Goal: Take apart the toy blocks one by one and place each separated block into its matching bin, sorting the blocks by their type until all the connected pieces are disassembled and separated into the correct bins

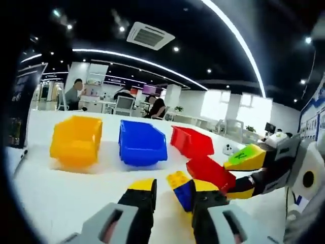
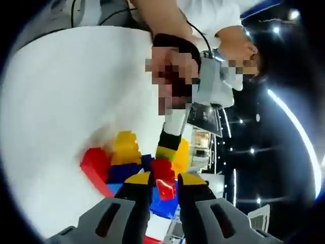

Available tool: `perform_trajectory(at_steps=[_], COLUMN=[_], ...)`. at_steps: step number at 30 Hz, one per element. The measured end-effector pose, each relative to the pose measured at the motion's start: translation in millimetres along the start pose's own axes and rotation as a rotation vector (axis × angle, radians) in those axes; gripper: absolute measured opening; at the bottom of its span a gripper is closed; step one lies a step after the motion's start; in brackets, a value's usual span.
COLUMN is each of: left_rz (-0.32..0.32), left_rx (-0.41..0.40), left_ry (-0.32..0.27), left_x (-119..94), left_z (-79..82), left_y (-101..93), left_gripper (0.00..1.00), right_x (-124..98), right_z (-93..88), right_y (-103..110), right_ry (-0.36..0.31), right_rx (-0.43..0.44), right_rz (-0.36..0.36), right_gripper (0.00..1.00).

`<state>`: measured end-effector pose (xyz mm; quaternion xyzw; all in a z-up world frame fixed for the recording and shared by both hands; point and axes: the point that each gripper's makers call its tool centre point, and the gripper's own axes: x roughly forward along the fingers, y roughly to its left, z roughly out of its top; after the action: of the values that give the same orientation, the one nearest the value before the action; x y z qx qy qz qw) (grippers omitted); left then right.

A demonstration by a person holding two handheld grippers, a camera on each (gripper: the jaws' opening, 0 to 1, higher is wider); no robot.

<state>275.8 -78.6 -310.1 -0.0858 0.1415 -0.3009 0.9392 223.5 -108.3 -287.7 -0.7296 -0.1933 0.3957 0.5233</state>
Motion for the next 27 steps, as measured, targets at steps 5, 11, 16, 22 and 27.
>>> perform_trajectory(at_steps=[5,11,16,22,27], left_rz=[-0.016,-0.03,-0.048,-0.088,-0.103], left_rx=[-0.03,-0.052,-0.033,0.021,0.003], left_ry=[-0.016,-0.032,-0.019,0.096,0.051], left_x=[3,11,19,31,37], left_z=[1.5,4.4,5.8,-14.4,-11.9], left_y=[-5.9,-8.4,-14.2,-23.3,-23.7], left_gripper=[0.26,0.25,0.22,0.22,0.21], right_x=[10,13,13,15,11], right_z=[1.3,-9.5,-23.0,-41.7,-44.8], right_y=[2,5,7,8,8], right_ry=[0.007,0.038,0.077,0.119,0.111], right_rx=[-0.087,-0.091,-0.027,0.068,0.152], right_rz=[0.094,0.123,0.132,0.125,0.094], right_gripper=[0.22,0.21,0.19,0.18,0.17])
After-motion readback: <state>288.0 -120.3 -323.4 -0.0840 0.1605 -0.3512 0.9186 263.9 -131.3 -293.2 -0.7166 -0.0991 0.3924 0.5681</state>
